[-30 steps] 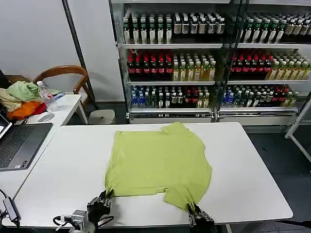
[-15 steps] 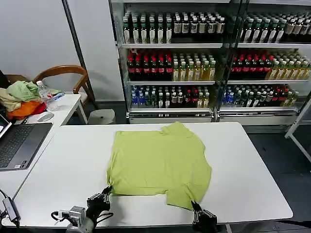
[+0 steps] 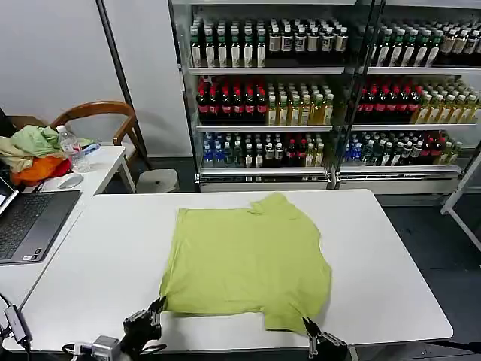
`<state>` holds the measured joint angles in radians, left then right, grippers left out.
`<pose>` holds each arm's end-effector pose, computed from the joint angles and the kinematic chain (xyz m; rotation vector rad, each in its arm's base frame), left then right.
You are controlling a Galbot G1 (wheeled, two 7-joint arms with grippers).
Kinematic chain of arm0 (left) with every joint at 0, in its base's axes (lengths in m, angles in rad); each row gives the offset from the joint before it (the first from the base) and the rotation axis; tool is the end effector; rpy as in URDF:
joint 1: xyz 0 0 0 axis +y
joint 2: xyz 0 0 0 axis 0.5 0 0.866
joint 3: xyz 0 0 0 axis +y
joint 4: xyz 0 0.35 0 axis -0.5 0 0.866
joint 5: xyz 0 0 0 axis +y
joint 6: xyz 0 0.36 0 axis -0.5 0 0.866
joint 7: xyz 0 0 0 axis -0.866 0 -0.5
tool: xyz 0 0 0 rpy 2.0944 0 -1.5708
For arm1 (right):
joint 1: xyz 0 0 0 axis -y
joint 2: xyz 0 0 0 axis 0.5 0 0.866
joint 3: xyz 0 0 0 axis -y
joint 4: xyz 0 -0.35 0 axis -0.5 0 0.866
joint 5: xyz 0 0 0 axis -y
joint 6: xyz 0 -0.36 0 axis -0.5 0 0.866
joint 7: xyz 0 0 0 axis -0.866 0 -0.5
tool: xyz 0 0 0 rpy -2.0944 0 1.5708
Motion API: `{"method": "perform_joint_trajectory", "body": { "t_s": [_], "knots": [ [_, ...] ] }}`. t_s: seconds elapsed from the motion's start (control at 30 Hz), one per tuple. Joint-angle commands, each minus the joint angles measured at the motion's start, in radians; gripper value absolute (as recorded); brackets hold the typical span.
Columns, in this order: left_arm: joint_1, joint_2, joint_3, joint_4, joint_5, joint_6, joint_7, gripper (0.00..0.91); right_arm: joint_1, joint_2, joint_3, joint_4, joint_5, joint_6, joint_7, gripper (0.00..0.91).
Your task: Fold and organize the clothes.
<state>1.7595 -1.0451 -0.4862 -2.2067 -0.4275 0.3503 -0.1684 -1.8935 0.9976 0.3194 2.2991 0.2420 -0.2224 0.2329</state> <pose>0.1385 0.0590 -0.2824 -0.2265 -2.6323 -0.0881 0.0828 -0.0141 -0.2781 0.3933 -2.6705 0.1868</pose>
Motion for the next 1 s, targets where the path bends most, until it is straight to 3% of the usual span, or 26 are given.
{"method": "perform_joint_trajectory", "body": {
  "t_s": [0.03,0.33,0.5,0.7,1.0],
  "knots": [
    [0.105,0.001,-0.025,-0.036,0.011,-0.009,0.002,0.04,-0.069,-0.005,0.036,0.016,-0.009,0.017,-0.017,0.0],
    [0.159,0.01,-0.073,-0.076,0.017,-0.021,0.001,0.04,-0.083,-0.005,0.029,0.063,-0.032,0.034,-0.016,0.0],
    [0.022,0.026,-0.074,-0.028,-0.042,-0.056,0.045,0.04,0.062,-0.017,0.045,0.032,0.023,0.011,-0.018,0.0],
    [-0.146,0.043,-0.046,0.045,-0.129,-0.039,0.071,0.04,0.241,-0.048,0.059,-0.035,0.097,-0.039,-0.037,0.0],
    [-0.316,0.076,0.024,0.191,-0.182,-0.044,0.103,0.04,0.45,-0.03,-0.023,-0.152,0.129,-0.086,-0.063,0.0]
  ]
}}
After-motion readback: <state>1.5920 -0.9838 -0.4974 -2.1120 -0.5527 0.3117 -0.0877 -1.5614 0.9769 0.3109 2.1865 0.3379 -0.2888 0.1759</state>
